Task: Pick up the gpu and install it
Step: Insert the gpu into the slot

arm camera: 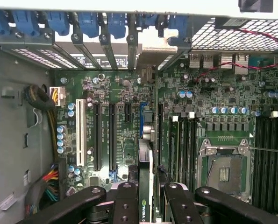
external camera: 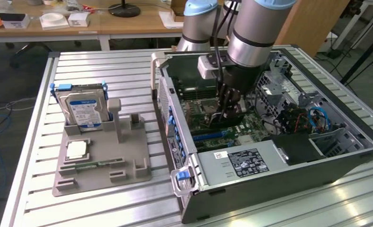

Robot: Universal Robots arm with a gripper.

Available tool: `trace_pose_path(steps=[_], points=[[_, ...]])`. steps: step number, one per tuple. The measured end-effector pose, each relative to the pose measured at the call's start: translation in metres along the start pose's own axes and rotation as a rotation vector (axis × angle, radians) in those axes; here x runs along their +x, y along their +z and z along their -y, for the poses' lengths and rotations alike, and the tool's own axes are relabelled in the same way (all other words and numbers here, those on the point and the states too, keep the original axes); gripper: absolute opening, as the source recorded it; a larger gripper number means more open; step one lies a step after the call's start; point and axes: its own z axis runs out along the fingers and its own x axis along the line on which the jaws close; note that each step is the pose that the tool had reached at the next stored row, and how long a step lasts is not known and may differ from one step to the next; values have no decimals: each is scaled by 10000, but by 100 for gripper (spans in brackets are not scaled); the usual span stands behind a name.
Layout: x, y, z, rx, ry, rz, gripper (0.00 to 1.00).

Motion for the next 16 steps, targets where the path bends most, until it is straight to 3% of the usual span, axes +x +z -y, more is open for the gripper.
trace_pose_path(steps=[16], points=[[7, 132, -73, 6, -5, 1, 26]])
